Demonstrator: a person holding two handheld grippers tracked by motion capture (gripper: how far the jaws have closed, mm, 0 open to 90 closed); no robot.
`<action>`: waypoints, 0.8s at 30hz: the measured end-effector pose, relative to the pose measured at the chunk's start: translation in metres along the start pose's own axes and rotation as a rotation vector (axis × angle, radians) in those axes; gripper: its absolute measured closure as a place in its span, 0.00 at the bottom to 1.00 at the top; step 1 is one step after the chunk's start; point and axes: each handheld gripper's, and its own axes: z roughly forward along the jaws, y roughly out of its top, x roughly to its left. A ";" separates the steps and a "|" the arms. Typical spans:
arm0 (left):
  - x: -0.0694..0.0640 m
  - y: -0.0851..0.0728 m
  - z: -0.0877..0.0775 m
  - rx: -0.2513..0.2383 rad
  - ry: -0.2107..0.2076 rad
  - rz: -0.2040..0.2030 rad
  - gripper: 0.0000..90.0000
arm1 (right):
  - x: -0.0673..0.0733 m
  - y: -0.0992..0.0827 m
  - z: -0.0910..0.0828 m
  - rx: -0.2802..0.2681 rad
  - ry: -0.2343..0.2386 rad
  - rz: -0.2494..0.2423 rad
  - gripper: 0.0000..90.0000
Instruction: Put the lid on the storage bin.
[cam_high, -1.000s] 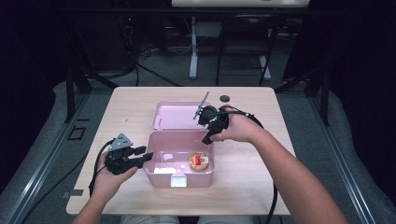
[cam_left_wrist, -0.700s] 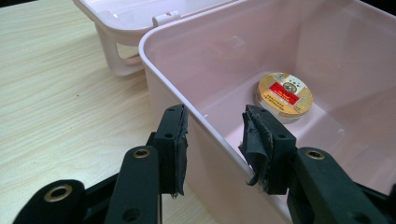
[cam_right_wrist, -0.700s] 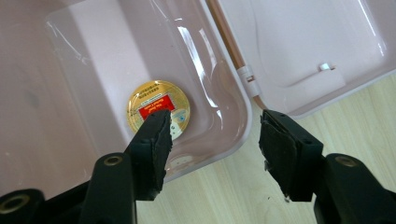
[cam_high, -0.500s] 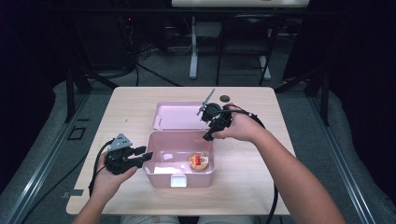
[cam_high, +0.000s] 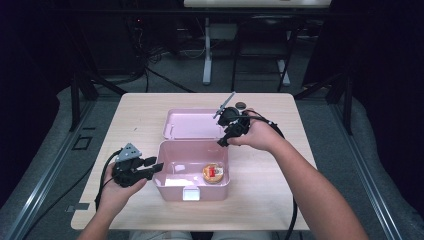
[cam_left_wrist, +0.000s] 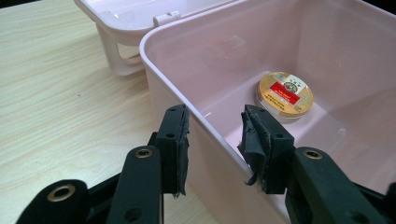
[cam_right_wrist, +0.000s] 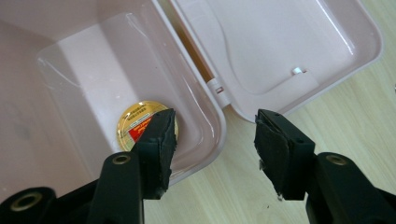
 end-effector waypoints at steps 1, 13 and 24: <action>0.000 0.000 0.000 0.000 0.000 0.001 0.67 | -0.001 0.000 0.000 -0.002 -0.009 0.005 0.53; -0.001 0.000 -0.001 0.005 0.001 0.002 0.67 | -0.010 0.003 0.002 -0.021 -0.049 0.074 0.54; 0.000 0.000 0.000 -0.003 0.000 0.001 0.68 | -0.025 0.000 0.014 -0.055 -0.069 0.182 0.54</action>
